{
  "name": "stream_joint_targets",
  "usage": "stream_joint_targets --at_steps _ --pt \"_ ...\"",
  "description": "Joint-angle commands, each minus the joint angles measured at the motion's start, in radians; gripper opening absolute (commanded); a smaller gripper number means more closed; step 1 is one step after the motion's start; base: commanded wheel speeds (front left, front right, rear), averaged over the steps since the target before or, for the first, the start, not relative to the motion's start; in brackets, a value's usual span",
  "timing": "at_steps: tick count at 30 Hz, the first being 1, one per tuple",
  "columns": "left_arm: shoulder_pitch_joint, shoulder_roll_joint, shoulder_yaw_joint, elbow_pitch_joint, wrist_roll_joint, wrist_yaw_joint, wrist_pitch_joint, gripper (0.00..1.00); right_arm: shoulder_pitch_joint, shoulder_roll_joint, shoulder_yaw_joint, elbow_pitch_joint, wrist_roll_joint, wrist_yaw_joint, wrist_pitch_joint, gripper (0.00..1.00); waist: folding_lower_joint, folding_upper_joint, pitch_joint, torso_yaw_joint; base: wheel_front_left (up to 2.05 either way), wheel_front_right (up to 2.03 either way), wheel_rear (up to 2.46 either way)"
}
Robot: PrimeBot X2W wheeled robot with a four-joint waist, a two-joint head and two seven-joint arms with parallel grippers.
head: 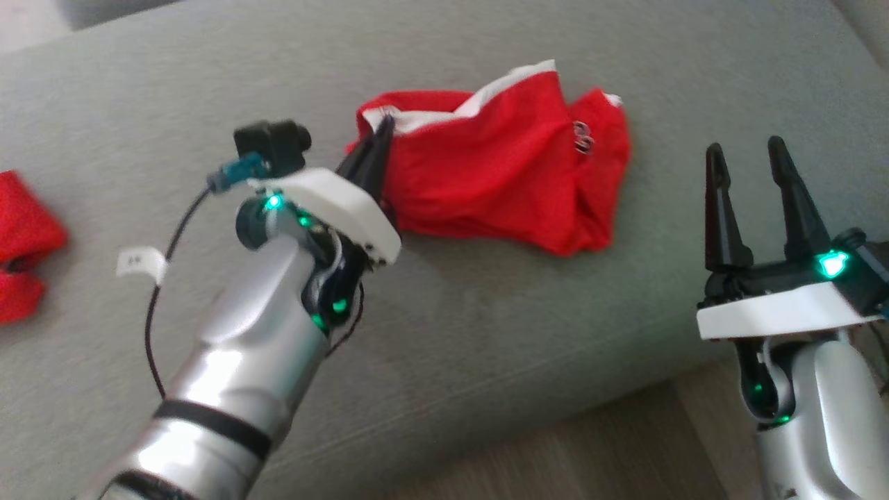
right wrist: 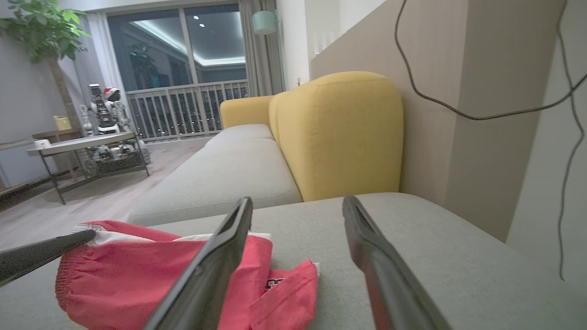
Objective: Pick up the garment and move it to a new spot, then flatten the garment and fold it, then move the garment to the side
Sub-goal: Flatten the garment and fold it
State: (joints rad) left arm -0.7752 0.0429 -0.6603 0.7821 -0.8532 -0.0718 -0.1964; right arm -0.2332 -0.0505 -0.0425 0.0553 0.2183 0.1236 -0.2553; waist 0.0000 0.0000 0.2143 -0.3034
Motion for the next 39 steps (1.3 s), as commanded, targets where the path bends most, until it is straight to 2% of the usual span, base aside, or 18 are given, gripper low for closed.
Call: stream_joint_targets --at_steps 1,5,10,20,27,30,39 --pt "0.012 0.031 0.018 -0.062 0.015 -0.007 -0.021 0.0 -0.011 0.0 0.002 -0.012 -0.019 0.007 -0.006 1.0 0.0 0.0 -0.046 0.082 0.0 0.0 0.0" --pt "0.084 0.066 -0.006 -0.143 0.042 -0.001 -0.034 0.0 -0.018 0.0 -0.022 0.043 -0.04 0.007 -0.006 1.0 0.0 0.0 -0.081 0.158 0.0 0.0 0.0" --pt "0.174 0.122 -0.041 -0.238 0.086 0.036 -0.036 0.0 -0.033 0.0 -0.046 0.125 -0.054 0.007 -0.005 1.0 0.0 0.0 -0.11 0.237 0.0 0.0 0.0" --pt "0.284 0.164 -0.077 -0.339 0.104 0.088 -0.015 0.0 -0.137 0.0 -0.084 0.272 -0.065 0.007 0.062 1.0 0.0 0.0 -0.106 0.333 0.0 0.0 0.0" --pt "0.274 0.139 -0.092 -0.37 0.116 0.1 -0.021 0.0 -0.332 0.0 -0.077 0.443 -0.095 0.007 0.156 1.0 0.0 0.0 -0.043 0.392 0.0 0.0 0.0" --pt "0.254 0.118 -0.1 -0.371 0.124 0.098 -0.025 0.0 -0.411 0.0 -0.078 0.537 -0.163 0.007 0.195 1.0 0.0 0.0 -0.011 0.417 0.0 0.0 0.0" --pt "0.193 0.068 -0.115 -0.352 0.137 0.078 -0.041 0.0 -0.587 -0.073 -0.085 0.82 -0.316 0.007 0.226 1.0 0.0 0.0 0.067 0.464 0.0 0.0 0.0"
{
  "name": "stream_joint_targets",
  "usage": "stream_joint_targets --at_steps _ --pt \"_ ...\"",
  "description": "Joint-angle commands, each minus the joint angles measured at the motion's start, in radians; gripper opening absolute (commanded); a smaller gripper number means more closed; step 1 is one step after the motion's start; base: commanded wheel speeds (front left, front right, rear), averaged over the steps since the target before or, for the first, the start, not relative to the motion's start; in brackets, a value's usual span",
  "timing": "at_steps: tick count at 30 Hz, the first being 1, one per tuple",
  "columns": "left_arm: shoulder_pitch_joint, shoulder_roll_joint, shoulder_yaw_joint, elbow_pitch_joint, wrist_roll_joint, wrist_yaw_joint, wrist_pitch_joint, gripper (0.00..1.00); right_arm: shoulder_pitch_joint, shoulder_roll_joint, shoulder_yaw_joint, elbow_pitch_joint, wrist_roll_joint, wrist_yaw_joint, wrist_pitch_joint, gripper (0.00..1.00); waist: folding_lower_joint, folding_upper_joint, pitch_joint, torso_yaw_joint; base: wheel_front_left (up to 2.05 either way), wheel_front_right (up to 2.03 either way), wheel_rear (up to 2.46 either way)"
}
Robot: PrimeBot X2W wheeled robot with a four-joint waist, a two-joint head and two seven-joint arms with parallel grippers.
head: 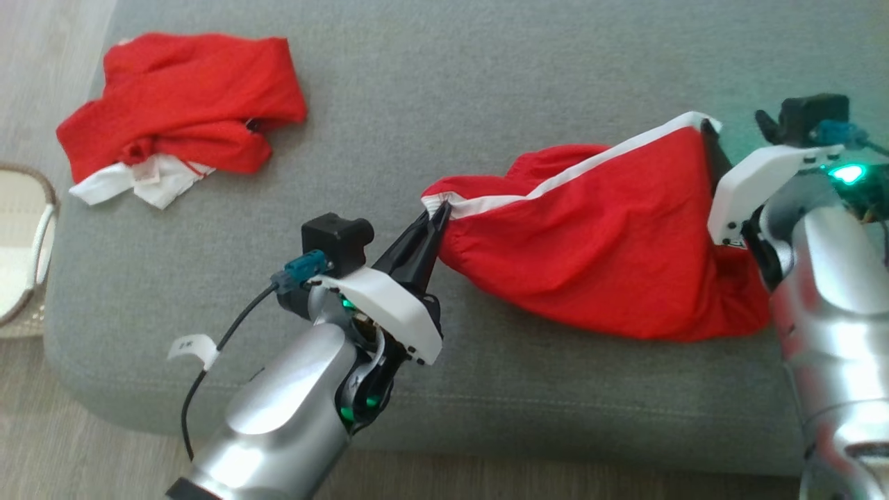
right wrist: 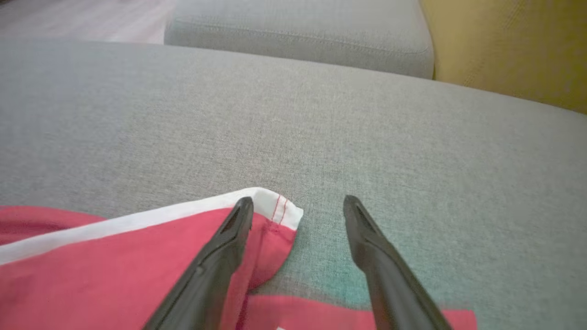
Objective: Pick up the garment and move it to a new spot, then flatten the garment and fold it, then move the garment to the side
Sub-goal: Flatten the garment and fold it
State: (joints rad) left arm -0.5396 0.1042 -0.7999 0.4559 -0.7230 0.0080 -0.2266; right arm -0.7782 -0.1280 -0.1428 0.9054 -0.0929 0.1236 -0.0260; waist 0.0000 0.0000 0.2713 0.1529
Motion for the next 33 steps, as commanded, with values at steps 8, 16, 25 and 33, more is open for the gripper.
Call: stream_joint_targets --at_steps 8,16,25,33 --pt "-0.066 0.001 0.03 -0.005 0.007 -0.013 -0.018 0.0 -0.13 -0.01 -0.008 0.107 -0.049 0.007 -0.008 1.0 0.0 0.0 0.038 0.014 0.0 0.0 0.0" --pt "-0.082 -0.004 0.032 0.002 0.008 -0.018 -0.022 0.0 -0.178 -0.023 -0.023 0.192 -0.088 0.007 -0.015 1.0 0.0 0.0 0.061 0.023 0.0 0.0 0.0" --pt "-0.096 -0.007 0.036 0.019 0.006 -0.021 -0.026 0.0 -0.212 -0.005 -0.004 0.276 -0.098 0.007 -0.047 0.24 0.0 0.0 0.071 0.025 0.0 0.0 0.0" --pt "-0.1 -0.003 0.053 0.041 -0.001 -0.012 -0.028 0.0 -0.231 0.002 0.057 0.329 -0.075 0.007 -0.097 0.0 0.0 0.0 0.047 0.006 0.0 0.0 0.0"
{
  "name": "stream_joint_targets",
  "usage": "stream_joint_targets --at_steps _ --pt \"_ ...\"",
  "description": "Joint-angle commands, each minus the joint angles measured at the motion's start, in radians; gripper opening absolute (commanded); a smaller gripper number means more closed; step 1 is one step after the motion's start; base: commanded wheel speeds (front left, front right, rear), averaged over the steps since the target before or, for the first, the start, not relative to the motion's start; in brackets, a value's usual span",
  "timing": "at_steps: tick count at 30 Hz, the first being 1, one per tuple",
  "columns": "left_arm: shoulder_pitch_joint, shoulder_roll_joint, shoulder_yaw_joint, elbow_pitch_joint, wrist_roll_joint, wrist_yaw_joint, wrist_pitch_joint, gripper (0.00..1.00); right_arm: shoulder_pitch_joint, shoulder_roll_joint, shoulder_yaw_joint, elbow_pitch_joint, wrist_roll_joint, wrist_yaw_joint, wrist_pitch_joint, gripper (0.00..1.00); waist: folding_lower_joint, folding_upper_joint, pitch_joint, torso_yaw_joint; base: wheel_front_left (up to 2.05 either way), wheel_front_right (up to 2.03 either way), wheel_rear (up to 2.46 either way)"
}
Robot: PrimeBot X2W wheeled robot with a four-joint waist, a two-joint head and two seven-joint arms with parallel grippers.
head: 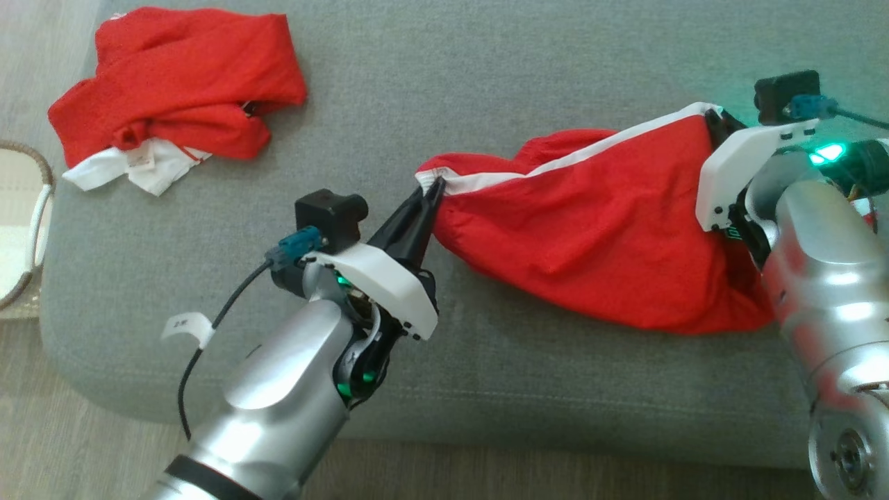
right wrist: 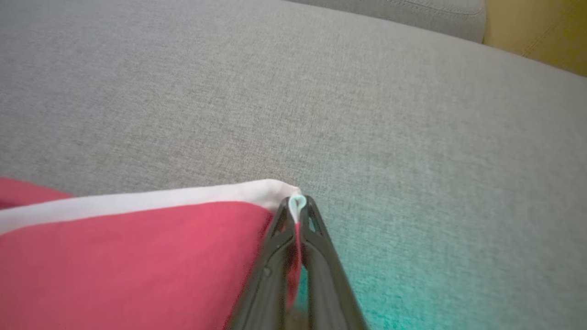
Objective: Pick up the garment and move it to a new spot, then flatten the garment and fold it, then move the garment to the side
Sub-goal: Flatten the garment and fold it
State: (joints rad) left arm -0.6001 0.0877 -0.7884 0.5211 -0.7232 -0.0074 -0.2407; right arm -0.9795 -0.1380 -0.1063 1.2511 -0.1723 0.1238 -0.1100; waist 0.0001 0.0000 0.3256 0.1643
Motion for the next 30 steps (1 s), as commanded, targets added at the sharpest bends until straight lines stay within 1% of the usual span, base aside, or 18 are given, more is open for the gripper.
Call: stream_joint_targets --at_steps 1,8,11,13,14,17,20,23,25,27,28,30 --pt "-0.04 0.015 0.047 -0.023 -0.003 0.006 -0.014 0.0 -0.031 0.009 0.029 -0.015 0.004 0.007 -0.024 0.0 -0.0001 0.0 -0.014 -0.009 0.0 0.0 0.0" --pt "-0.032 0.034 0.099 -0.029 -0.039 0.015 -0.017 0.0 -0.041 -0.002 0.075 -0.045 0.02 0.007 -0.121 0.0 -0.0001 0.0 -0.088 -0.05 0.0 0.0 0.0" --pt "-0.034 0.048 0.127 -0.04 -0.06 0.018 -0.015 0.0 -0.039 -0.006 0.106 -0.093 0.029 0.007 -0.142 0.0 -0.0001 0.0 -0.134 -0.074 0.0 0.0 0.0" --pt "-0.038 0.056 0.148 -0.054 -0.081 0.021 -0.009 0.0 -0.034 -0.011 0.131 -0.149 0.035 0.007 -0.149 0.0 -0.0001 0.0 -0.165 -0.091 0.0 0.0 0.0" --pt "-0.04 0.061 0.158 -0.063 -0.09 0.023 -0.005 0.0 -0.029 -0.012 0.142 -0.183 0.043 0.007 -0.15 0.0 -0.0001 0.0 -0.181 -0.099 0.0 0.0 0.0" --pt "-0.046 0.076 0.19 -0.094 -0.117 0.035 0.007 0.0 0.008 -0.019 0.183 -0.347 0.068 0.007 -0.151 0.0 -0.0001 0.0 -0.233 -0.125 0.0 0.0 0.0" --pt "-0.041 0.079 0.224 -0.141 -0.162 0.047 0.029 0.0 0.074 -0.038 0.219 -0.518 0.091 0.007 -0.151 0.0 -0.0001 0.0 -0.286 -0.148 0.0 0.0 0.0" --pt "-0.027 0.085 0.246 -0.21 -0.2 0.063 0.063 0.0 0.154 -0.062 0.233 -0.66 0.101 0.007 -0.152 0.0 -0.0001 0.0 -0.336 -0.165 0.0 0.0 0.0" --pt "-0.015 0.097 0.26 -0.268 -0.219 0.082 0.088 0.0 0.207 -0.072 0.233 -0.747 0.11 0.007 -0.125 0.0 -0.0001 0.0 -0.356 -0.176 0.0 0.0 0.0" --pt "-0.001 0.112 0.274 -0.332 -0.235 0.105 0.112 0.0 0.263 -0.083 0.226 -0.841 0.119 0.007 -0.077 0.0 -0.0001 0.0 -0.368 -0.183 0.0 0.0 0.0" --pt "-0.001 0.112 0.274 -0.332 -0.235 0.105 0.112 0.0 0.263 -0.083 0.226 -0.841 0.119 0.007 -0.077 0.0 -0.0001 0.0 -0.368 -0.183 0.0 0.0 0.0" --pt "0.015 0.131 0.286 -0.397 -0.245 0.132 0.135 0.0 0.323 -0.091 0.212 -0.94 0.136 0.007 -0.022 0.0 -0.0001 0.0 -0.374 -0.188 0.0 0.0 0.0"
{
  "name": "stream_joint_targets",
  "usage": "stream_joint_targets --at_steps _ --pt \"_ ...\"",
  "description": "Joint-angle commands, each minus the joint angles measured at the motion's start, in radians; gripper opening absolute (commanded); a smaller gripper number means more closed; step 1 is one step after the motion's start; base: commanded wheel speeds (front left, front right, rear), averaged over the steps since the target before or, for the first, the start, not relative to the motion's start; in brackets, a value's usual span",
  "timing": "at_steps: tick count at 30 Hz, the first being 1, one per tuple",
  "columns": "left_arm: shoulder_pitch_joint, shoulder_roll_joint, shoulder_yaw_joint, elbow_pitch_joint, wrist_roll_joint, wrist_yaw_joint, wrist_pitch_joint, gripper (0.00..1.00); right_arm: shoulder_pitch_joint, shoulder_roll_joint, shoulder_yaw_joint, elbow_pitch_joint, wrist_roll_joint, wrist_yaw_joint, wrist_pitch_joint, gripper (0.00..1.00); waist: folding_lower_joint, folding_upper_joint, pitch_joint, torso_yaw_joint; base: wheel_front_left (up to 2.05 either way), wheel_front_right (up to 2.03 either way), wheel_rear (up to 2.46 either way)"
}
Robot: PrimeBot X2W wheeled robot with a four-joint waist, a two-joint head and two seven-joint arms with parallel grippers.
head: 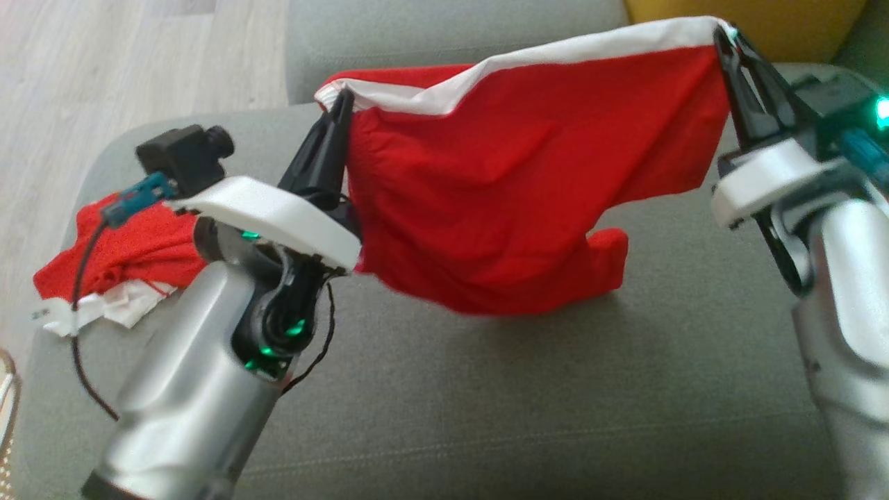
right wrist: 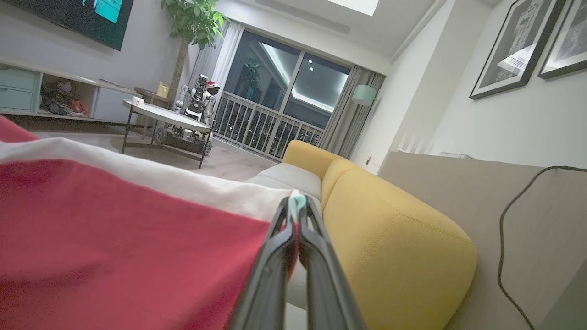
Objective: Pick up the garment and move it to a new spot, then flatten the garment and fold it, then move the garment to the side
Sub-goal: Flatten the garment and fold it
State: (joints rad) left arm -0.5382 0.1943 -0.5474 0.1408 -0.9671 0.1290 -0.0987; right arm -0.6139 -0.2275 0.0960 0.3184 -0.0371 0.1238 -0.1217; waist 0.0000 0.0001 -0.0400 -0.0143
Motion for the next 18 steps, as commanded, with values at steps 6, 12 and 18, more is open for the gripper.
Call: stream_joint_targets --at_steps 6,12,18 --pt "0.001 0.084 0.071 -0.188 -0.027 0.057 0.062 0.0 0.123 -0.012 -0.035 -0.284 0.056 0.007 0.164 0.0 0.0 -0.0001 -0.008 -0.017 0.0 0.0 0.0" --pt "-0.055 0.156 0.07 -0.231 -0.031 0.084 0.181 0.0 0.127 -0.032 -0.023 -0.405 0.103 0.007 0.288 0.0 0.0 -0.0001 0.041 -0.032 0.0 0.0 0.0" --pt "-0.331 0.164 0.081 -0.117 -0.061 0.068 0.338 0.0 -0.151 -0.086 0.065 -0.312 0.128 0.007 0.324 0.0 0.0 -0.0001 0.239 -0.054 0.0 0.0 0.0"
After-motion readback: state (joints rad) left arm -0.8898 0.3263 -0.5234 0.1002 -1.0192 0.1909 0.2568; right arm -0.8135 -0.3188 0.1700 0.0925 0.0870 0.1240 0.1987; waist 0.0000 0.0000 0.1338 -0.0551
